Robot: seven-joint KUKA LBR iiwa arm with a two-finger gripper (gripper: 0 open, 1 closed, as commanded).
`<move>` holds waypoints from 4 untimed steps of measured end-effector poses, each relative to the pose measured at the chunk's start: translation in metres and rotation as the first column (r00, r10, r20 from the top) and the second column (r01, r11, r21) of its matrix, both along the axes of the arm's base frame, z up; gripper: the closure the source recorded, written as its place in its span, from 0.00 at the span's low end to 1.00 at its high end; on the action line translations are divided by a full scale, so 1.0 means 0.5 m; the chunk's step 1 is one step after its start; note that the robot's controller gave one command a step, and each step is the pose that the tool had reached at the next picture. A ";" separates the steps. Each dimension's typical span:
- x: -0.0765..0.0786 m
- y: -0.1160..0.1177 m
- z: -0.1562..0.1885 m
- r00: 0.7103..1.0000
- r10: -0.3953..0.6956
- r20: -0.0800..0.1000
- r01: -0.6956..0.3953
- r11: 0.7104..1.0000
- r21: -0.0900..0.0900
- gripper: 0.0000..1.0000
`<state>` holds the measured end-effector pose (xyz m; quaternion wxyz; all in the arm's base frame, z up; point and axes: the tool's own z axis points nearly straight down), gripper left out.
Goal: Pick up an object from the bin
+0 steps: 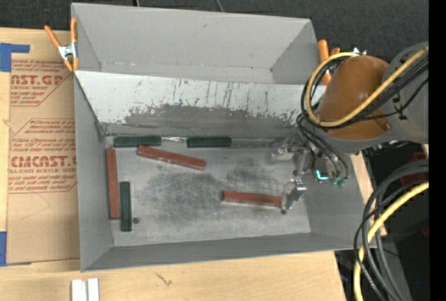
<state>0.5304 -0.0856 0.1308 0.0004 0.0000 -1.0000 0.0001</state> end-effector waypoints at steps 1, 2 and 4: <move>0.001 0.000 0.001 1.000 0.000 0.001 0.000 1.000 0.000 0.00; -0.029 0.044 -0.076 0.999 -0.033 0.001 0.033 0.999 0.000 1.00; -0.018 0.038 0.306 0.999 -0.045 0.012 0.045 0.999 0.000 1.00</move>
Offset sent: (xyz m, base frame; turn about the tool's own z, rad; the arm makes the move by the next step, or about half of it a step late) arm -0.0147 0.0214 -0.0377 0.0346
